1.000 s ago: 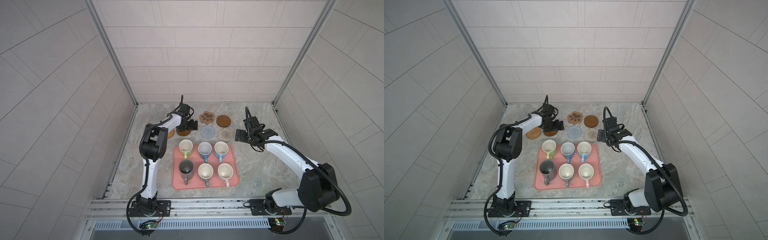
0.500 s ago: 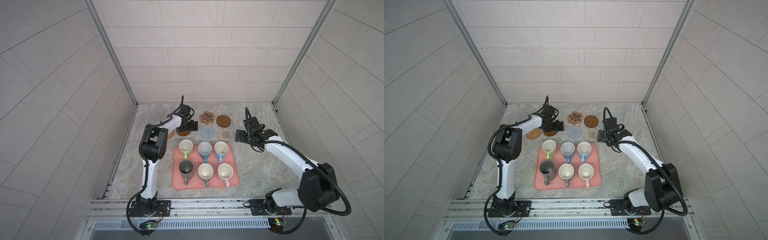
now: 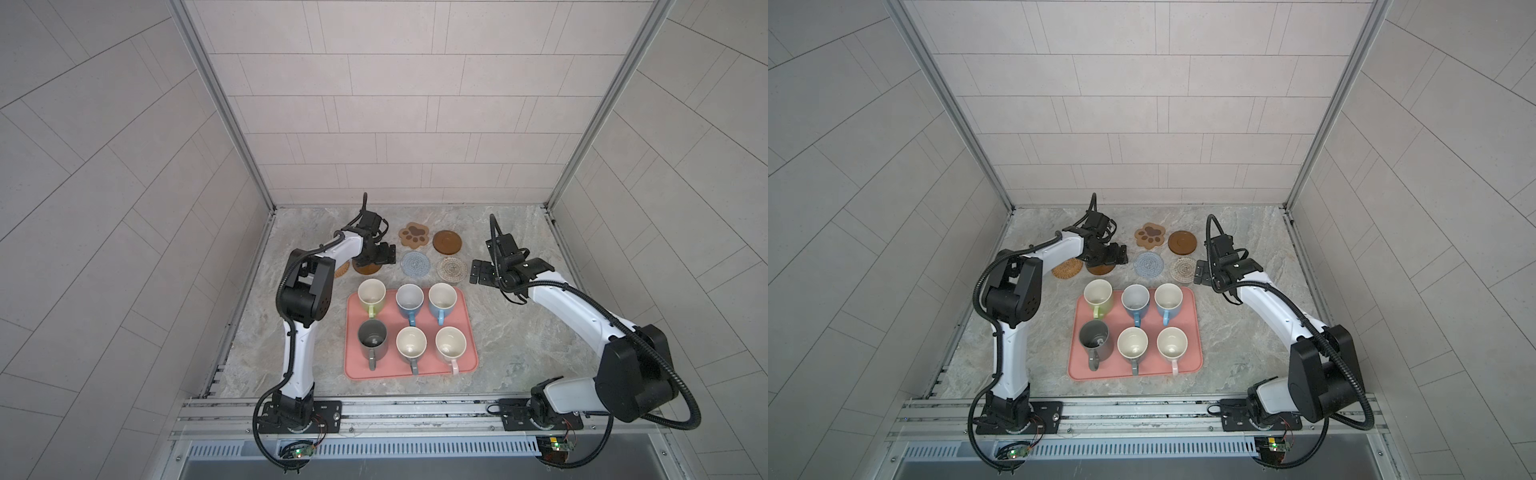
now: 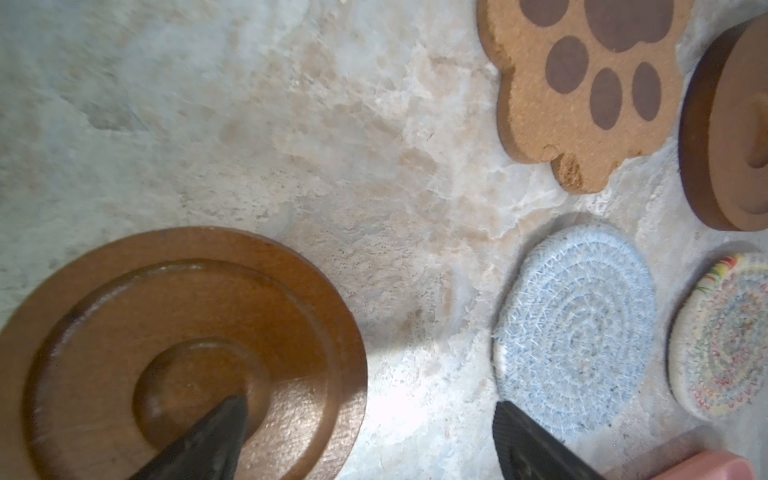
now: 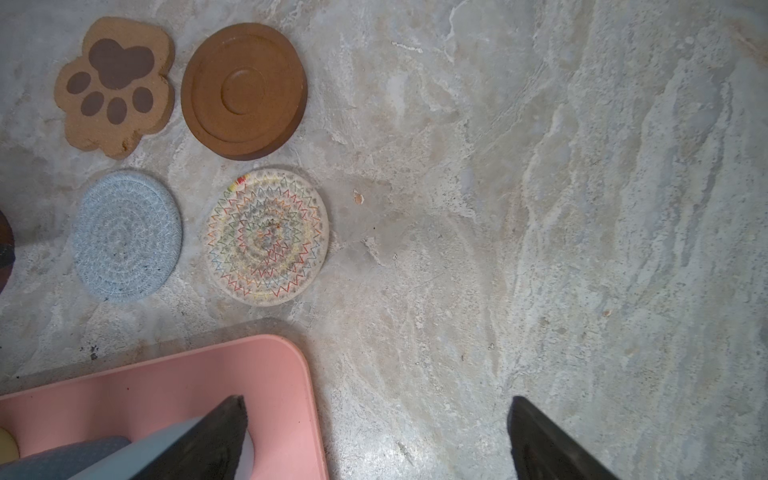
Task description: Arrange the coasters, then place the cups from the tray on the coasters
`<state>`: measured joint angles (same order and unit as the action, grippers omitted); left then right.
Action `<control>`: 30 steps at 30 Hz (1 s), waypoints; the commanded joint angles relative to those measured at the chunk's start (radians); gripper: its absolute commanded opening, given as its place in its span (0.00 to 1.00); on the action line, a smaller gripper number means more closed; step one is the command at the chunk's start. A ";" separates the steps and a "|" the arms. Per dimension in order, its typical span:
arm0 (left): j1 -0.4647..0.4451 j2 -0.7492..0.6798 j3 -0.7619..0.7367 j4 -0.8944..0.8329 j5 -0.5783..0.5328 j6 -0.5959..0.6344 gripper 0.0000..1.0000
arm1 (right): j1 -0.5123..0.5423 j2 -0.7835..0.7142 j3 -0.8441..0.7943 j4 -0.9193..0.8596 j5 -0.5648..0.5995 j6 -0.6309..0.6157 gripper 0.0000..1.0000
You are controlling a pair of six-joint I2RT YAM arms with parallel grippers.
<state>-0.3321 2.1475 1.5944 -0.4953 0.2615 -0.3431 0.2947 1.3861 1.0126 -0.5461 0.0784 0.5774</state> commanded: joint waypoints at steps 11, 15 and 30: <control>-0.015 0.032 0.069 -0.112 0.033 -0.021 1.00 | 0.006 0.015 0.023 -0.023 0.029 0.006 1.00; -0.014 0.036 0.088 -0.118 0.014 -0.015 1.00 | 0.006 0.004 0.023 -0.029 0.040 0.005 1.00; -0.007 -0.065 0.113 -0.134 -0.013 -0.007 1.00 | 0.006 0.063 0.128 -0.040 0.027 -0.040 1.00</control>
<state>-0.3408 2.1574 1.6985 -0.6060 0.2653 -0.3470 0.2947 1.4197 1.0966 -0.5690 0.0978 0.5587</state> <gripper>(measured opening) 0.999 0.997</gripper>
